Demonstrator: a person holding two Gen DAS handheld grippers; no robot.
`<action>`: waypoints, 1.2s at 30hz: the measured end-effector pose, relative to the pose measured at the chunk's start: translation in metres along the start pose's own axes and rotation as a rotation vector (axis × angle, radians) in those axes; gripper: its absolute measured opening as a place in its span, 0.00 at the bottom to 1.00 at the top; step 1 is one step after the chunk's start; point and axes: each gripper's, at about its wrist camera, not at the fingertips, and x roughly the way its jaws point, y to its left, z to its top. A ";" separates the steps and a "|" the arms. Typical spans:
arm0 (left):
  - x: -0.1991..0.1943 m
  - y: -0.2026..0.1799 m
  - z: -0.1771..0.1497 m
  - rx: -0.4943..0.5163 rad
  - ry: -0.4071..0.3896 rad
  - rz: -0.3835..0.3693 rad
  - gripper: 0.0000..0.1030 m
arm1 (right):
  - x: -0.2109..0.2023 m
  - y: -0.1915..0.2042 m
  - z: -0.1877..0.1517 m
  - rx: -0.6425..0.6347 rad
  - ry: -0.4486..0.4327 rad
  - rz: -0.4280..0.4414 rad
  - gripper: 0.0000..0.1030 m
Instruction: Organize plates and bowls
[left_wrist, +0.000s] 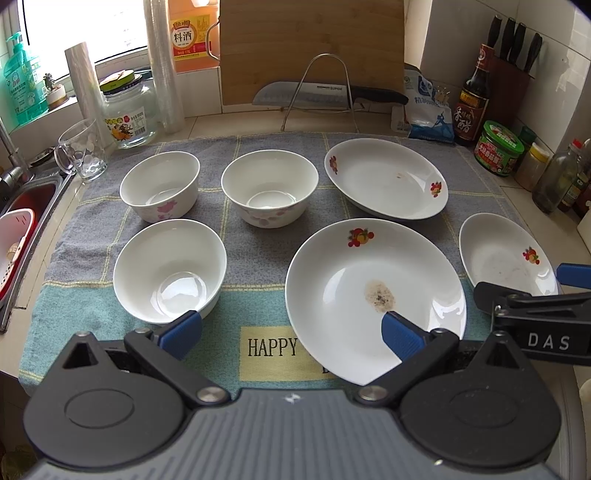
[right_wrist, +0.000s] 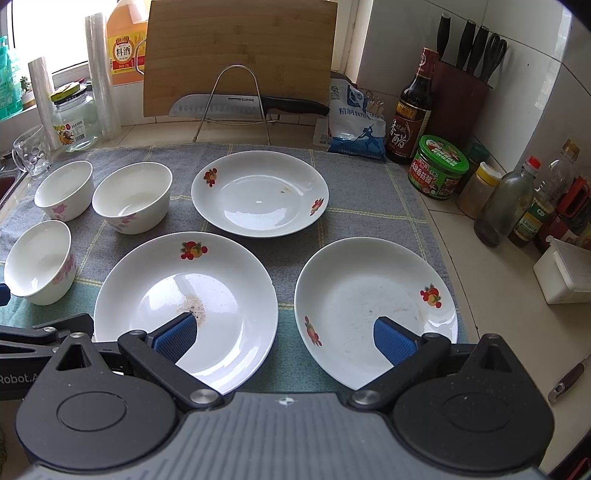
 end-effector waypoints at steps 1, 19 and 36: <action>0.000 0.000 0.000 0.000 0.000 0.000 0.99 | 0.000 0.000 0.000 0.000 0.001 0.000 1.00; 0.000 -0.001 0.000 0.000 0.000 -0.001 0.99 | 0.001 0.000 0.001 -0.001 0.002 -0.002 1.00; 0.000 -0.002 0.001 -0.001 0.001 -0.003 0.99 | 0.000 -0.002 0.004 -0.005 0.000 -0.005 1.00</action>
